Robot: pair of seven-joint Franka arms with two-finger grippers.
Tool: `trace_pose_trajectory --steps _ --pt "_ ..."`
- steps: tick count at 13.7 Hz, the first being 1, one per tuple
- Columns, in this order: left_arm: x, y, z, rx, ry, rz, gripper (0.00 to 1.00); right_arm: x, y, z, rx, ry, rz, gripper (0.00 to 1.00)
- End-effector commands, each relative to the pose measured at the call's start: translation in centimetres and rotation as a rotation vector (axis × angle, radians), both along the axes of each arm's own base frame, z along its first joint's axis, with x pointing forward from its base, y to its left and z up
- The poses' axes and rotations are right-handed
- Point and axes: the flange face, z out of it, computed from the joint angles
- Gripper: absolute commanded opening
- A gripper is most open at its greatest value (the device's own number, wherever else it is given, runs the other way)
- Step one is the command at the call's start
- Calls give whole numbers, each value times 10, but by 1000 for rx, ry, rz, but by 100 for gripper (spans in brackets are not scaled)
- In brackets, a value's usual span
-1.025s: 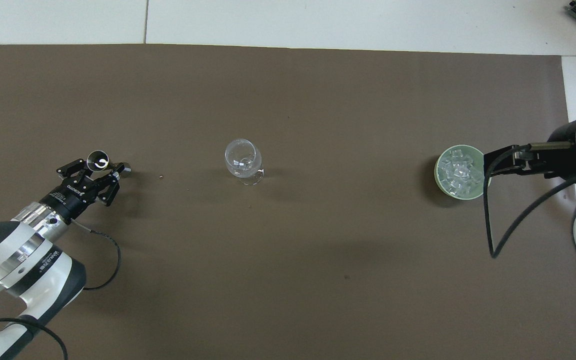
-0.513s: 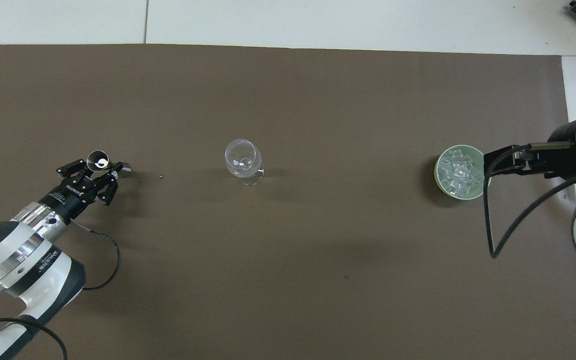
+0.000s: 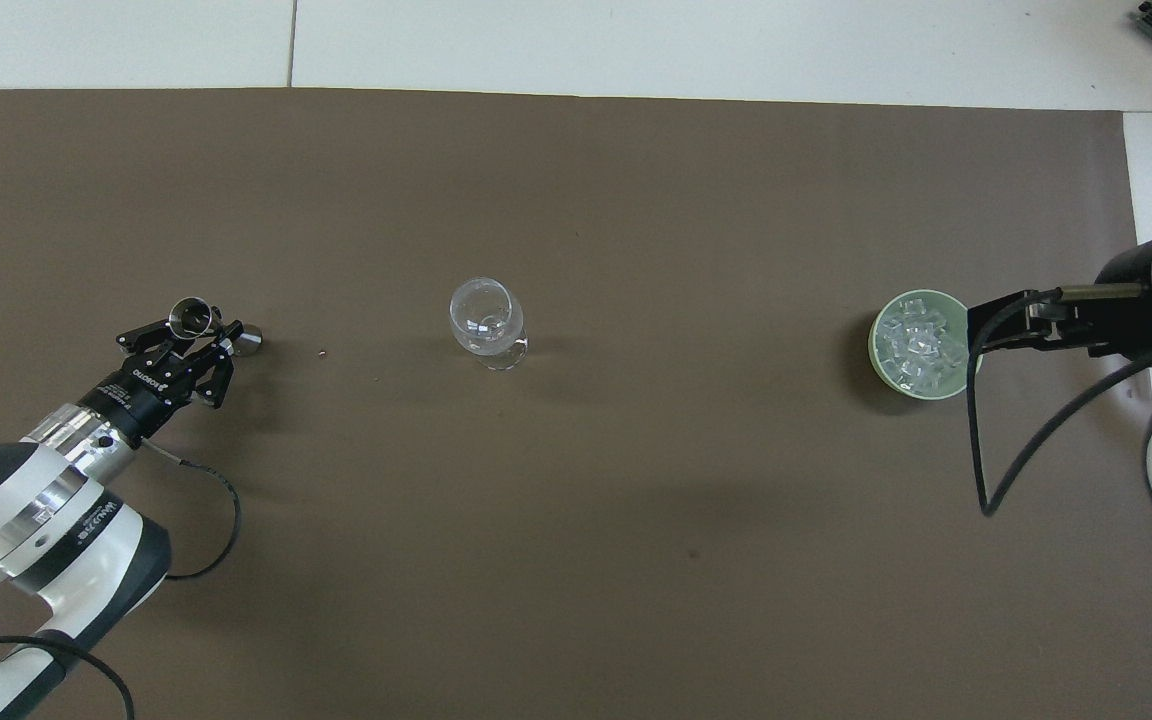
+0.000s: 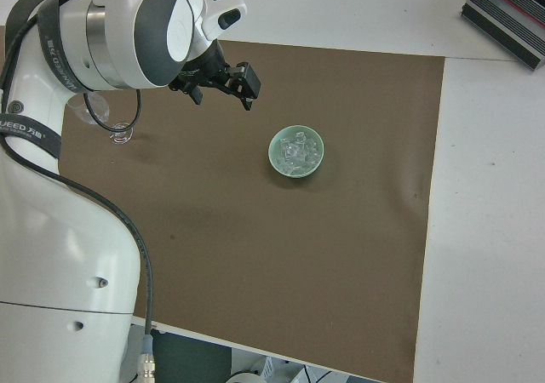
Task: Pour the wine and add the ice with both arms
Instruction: 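Lift the jigger with the left gripper and carry it toward the glass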
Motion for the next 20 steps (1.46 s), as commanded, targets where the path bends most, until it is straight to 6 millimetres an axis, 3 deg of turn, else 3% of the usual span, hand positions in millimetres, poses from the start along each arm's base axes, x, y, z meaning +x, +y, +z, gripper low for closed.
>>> trace_pose_trajectory --steps 1,3,6,8,13,20 --pt "4 1 0 -9 -19 10 25 -4 -1 1 0 7 21 100" --pt "4 2 0 -6 -21 11 23 -4 -1 1 0 7 21 100" --pt "9 2 4 21 -48 -7 6 -4 -1 1 0 7 20 100" --pt "10 -1 7 23 -54 -14 0 -4 -1 1 0 7 21 100" --pt "24 -9 32 36 -105 -26 0 -4 -1 1 0 7 20 100" --pt "36 -59 72 76 -121 -66 0 -4 -1 1 0 7 21 100"
